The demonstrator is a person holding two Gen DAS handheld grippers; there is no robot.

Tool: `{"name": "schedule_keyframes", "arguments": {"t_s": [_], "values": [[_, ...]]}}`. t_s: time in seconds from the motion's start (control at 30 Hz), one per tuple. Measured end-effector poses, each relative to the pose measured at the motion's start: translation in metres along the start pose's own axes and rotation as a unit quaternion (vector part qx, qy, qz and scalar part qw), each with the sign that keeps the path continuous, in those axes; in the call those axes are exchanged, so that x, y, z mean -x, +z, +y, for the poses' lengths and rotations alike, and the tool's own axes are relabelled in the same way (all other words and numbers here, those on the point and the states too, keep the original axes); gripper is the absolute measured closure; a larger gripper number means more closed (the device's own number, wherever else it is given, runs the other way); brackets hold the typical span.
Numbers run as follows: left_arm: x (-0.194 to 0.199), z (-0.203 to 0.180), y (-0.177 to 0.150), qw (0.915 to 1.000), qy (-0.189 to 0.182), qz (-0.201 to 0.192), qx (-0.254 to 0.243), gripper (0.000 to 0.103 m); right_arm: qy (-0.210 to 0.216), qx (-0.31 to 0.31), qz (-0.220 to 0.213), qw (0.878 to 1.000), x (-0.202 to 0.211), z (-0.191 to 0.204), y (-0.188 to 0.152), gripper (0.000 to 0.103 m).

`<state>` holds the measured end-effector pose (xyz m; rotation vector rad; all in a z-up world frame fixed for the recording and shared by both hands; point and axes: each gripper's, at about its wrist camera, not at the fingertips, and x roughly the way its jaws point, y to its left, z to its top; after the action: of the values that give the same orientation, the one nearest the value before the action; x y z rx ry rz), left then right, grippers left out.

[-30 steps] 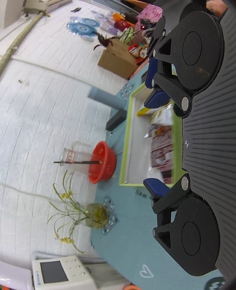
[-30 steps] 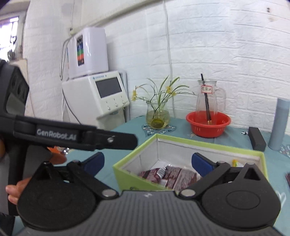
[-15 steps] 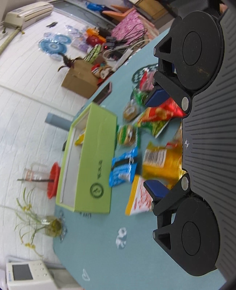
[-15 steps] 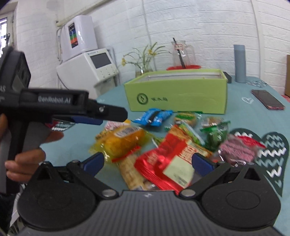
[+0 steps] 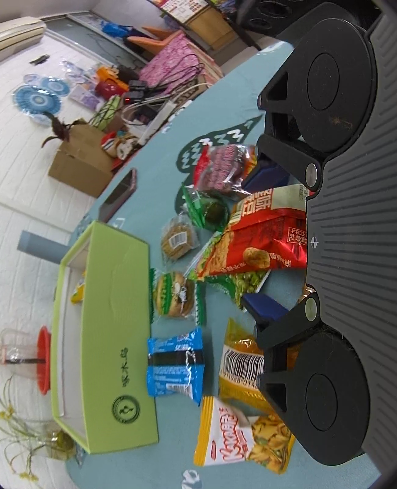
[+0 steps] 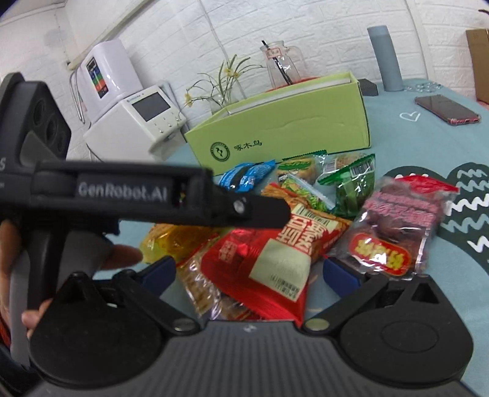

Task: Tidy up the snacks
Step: 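Grasp the red snack bag with the left gripper, then place the red bag into the green box and release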

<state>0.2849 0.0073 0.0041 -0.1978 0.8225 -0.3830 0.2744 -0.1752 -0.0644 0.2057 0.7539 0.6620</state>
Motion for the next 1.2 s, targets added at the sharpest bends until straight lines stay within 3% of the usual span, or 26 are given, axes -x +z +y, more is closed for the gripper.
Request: {"name": "schedule_keyframes", "arguments": {"t_s": [0.03, 0.1, 0.27, 0.47, 0.67, 0.8, 0.9, 0.97, 1.0, 1.2], "values": [[-0.003, 0.001, -0.001, 0.9999, -0.006, 0.013, -0.002, 0.081, 0.001, 0.008, -0.001, 1.0, 0.0, 0.001, 0.001, 0.022], [0.003, 0.007, -0.006, 0.9997, -0.014, 0.016, 0.01, 0.083, 0.001, 0.023, -0.003, 1.0, 0.007, 0.008, 0.002, 0.026], [0.036, 0.013, 0.013, 0.9992, -0.015, -0.035, 0.016, 0.083, 0.008, 0.076, -0.04, 0.996, 0.015, 0.032, 0.025, 0.029], [0.046, 0.035, 0.087, 0.9951, 0.019, -0.097, 0.007, 0.079, 0.006, 0.166, -0.066, 0.984, -0.026, 0.046, 0.104, 0.029], [0.008, 0.079, 0.17, 0.9932, 0.052, -0.103, 0.018, 0.079, 0.009, 0.178, -0.044, 0.983, -0.103, 0.037, 0.187, 0.029], [-0.027, 0.109, 0.197, 0.9933, 0.071, -0.086, 0.032, 0.08, 0.011, 0.171, -0.008, 0.985, -0.15, 0.023, 0.214, 0.028], [-0.053, 0.129, 0.204, 0.9941, 0.077, -0.065, 0.038, 0.076, 0.006, 0.174, 0.01, 0.985, -0.178, 0.017, 0.219, 0.026], [-0.061, 0.139, 0.202, 0.9939, 0.08, -0.061, 0.045, 0.063, 0.009, 0.17, 0.007, 0.985, -0.184, 0.013, 0.219, 0.025], [-0.059, 0.142, 0.199, 0.9935, 0.078, -0.066, 0.05, 0.051, 0.01, 0.169, 0.0, 0.986, -0.181, 0.012, 0.219, 0.022], [-0.003, 0.12, 0.18, 0.9879, 0.071, -0.134, 0.033, 0.036, -0.005, 0.192, -0.072, 0.979, -0.113, 0.018, 0.21, 0.01]]}}
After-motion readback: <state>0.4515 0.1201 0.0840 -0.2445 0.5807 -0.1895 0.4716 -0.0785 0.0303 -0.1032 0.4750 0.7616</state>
